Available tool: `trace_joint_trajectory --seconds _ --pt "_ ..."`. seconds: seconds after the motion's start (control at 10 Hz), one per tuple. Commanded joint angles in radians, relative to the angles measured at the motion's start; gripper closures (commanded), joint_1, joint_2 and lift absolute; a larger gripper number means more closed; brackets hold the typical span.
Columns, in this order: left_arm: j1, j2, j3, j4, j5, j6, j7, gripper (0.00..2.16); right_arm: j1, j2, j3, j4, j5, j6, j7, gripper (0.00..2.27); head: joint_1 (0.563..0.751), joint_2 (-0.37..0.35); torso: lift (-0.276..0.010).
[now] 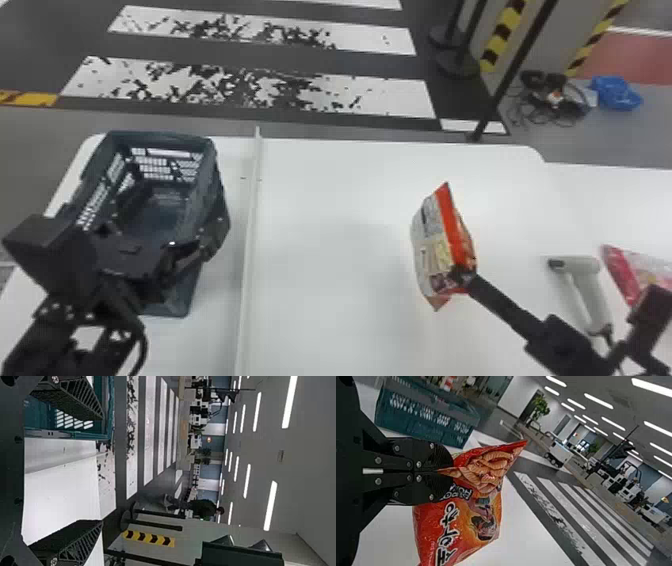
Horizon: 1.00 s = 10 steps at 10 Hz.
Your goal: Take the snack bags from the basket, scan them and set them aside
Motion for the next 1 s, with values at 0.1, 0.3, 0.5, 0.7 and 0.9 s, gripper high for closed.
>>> trace_joint_trajectory --seconds 0.1,0.3,0.5,0.7,0.9 --pt "0.004 0.0 -0.025 -0.018 -0.03 0.015 0.004 0.07 -0.023 0.008 -0.12 0.165 -0.418 0.224 0.037 2.25 0.695 -0.094 -0.075" --pt "0.004 0.002 -0.046 -0.022 -0.041 0.018 0.005 0.07 -0.026 0.025 -0.166 0.264 -0.479 0.227 0.017 2.25 0.695 -0.141 -0.075" --pt "0.008 0.005 -0.053 -0.03 -0.047 0.027 0.005 0.07 -0.024 0.066 -0.168 0.29 -0.42 0.227 -0.086 2.25 0.695 -0.195 -0.075" --pt "0.025 0.006 -0.056 -0.042 -0.052 0.03 0.005 0.07 -0.021 0.099 -0.174 0.27 -0.337 0.205 -0.141 2.21 0.695 -0.214 -0.075" --pt "0.033 0.008 -0.056 -0.053 -0.052 0.03 0.002 0.07 0.0 0.126 -0.186 0.204 -0.275 0.168 -0.178 0.11 0.695 -0.225 -0.075"
